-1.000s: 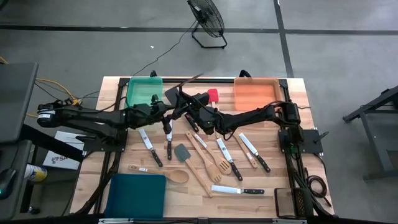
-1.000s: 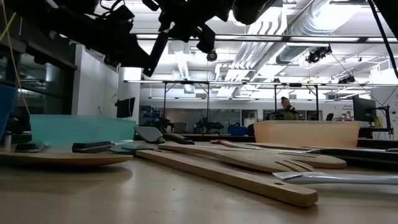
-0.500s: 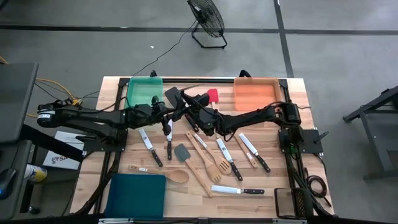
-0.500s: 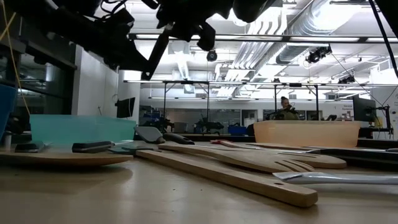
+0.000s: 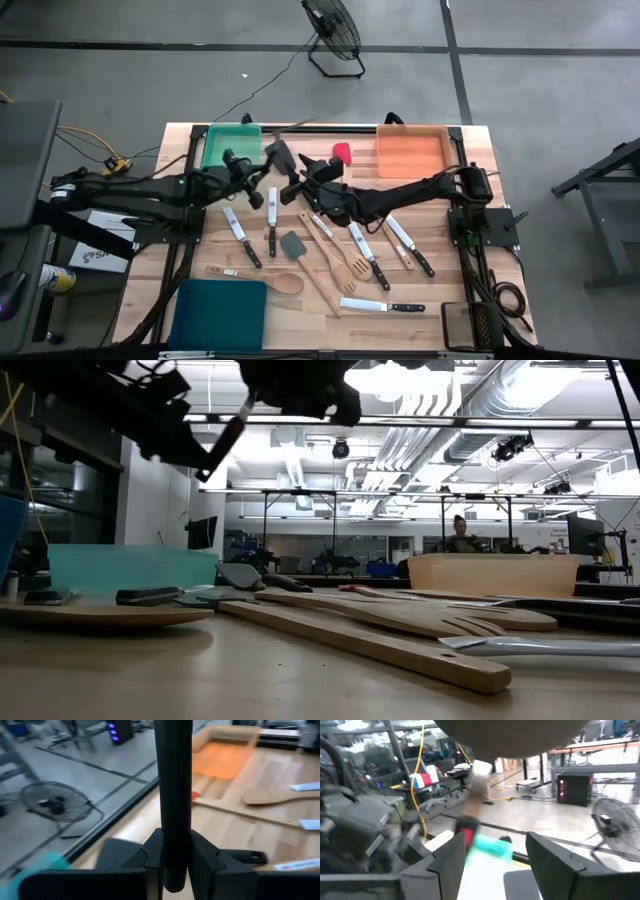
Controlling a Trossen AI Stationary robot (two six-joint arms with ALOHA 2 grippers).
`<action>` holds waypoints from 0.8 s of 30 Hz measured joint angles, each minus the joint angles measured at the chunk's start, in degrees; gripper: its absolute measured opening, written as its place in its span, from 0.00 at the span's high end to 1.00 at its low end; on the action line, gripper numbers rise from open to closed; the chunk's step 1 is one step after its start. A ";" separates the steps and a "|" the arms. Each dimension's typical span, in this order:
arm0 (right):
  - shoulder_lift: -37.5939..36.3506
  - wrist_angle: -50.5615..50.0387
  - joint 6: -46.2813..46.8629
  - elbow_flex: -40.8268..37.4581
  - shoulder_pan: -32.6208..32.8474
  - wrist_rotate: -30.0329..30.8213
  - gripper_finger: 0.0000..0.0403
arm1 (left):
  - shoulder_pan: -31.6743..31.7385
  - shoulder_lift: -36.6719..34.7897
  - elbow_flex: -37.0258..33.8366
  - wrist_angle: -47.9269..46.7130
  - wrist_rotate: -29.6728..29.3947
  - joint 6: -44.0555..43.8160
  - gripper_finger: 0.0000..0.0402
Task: Pick & Place Kitchen Items
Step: Put the black wide spatula into the blue green bin
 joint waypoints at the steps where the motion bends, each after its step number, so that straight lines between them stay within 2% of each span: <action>1: -0.07 -0.48 -0.02 0.02 0.27 0.74 0.50 | 0.00 -1.77 0.00 -2.31 -1.34 -0.51 0.88; 7: -1.38 -7.55 1.73 0.02 2.06 5.17 0.50 | 0.00 -11.75 0.02 -19.44 -9.80 -7.71 0.88; 12: -2.14 -14.21 5.90 0.02 2.63 5.40 0.50 | 0.04 -15.78 0.71 -33.68 -11.58 -17.84 0.88; 14: -2.62 -16.15 7.28 0.00 2.59 4.79 0.50 | 0.02 -15.77 1.85 -37.31 -11.51 -22.56 0.88; 17: -3.02 -18.23 9.05 0.02 2.41 3.44 0.50 | 0.04 -14.54 4.57 -40.92 -11.55 -24.84 0.88; 21: -3.78 -21.05 10.41 0.02 2.06 2.01 0.50 | 0.04 -9.74 9.60 -49.84 -11.13 -28.95 0.88; 24: -4.50 -23.78 10.70 0.00 2.08 1.81 0.50 | 0.04 -5.43 12.96 -52.50 -8.78 -30.43 0.88</action>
